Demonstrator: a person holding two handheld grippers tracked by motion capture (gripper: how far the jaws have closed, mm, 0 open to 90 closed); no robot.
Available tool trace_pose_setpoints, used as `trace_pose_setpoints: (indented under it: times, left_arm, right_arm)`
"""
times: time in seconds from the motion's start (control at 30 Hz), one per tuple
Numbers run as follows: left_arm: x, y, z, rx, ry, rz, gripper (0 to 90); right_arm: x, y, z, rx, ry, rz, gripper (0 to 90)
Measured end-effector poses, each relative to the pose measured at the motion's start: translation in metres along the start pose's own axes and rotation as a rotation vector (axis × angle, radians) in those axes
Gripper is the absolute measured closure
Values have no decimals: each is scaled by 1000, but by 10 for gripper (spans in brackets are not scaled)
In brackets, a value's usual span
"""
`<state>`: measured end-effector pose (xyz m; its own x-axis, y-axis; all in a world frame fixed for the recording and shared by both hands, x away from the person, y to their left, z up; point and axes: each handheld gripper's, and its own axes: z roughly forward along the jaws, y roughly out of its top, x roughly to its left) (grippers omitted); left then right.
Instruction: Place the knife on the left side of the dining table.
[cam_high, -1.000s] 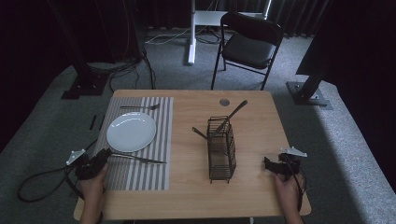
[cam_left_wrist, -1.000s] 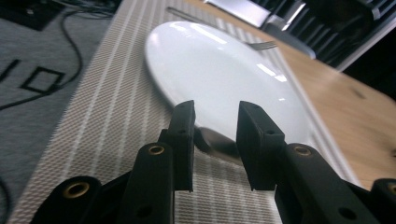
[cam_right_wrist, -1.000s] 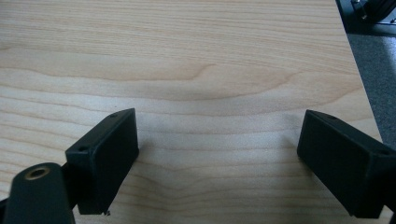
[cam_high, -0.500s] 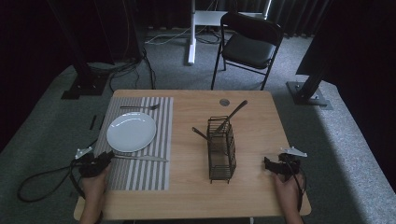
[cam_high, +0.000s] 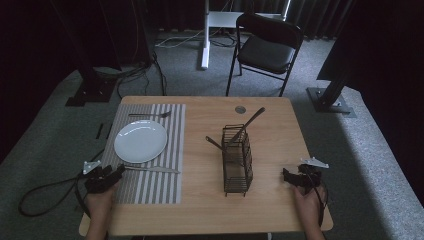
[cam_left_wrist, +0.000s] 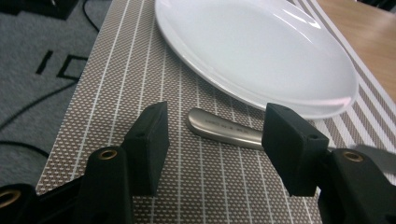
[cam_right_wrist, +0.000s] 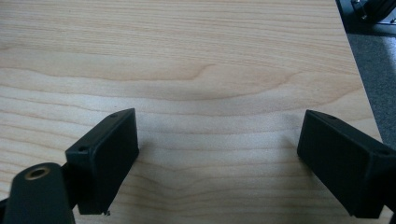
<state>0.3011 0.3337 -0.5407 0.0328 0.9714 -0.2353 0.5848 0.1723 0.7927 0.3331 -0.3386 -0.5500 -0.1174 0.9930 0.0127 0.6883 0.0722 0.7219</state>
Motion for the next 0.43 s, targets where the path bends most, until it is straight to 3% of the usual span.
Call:
trace_pose_setpoints:
  times: [0.07, 0.17, 0.23, 0.33, 0.37, 0.4, 0.43]
  left_arm:
    - [-6, -1, -2, 3, 17, 44, 385]
    - [-9, -1, -5, 5, 13, 66, 370]
    - [-14, -2, -10, 15, -1, 91, 300]
    - [-15, -4, -14, 20, -15, 91, 242]
    - [-15, -5, -16, 28, -15, 92, 182]
    - [-15, -6, -19, 58, -19, 106, 182]
    - [-15, -6, -19, 58, -19, 106, 181]
  right_arm:
    - [0, 0, 0, 0, 0, 0, 119]
    - [0, 0, 0, 0, 0, 0, 119]
    - [0, 0, 0, 0, 0, 0, 119]
    - [0, 0, 0, 0, 0, 0, 119]
    - [0, 0, 0, 0, 0, 0, 119]
    - [0, 0, 0, 0, 0, 0, 119]
    - [0, 0, 0, 0, 0, 0, 119]
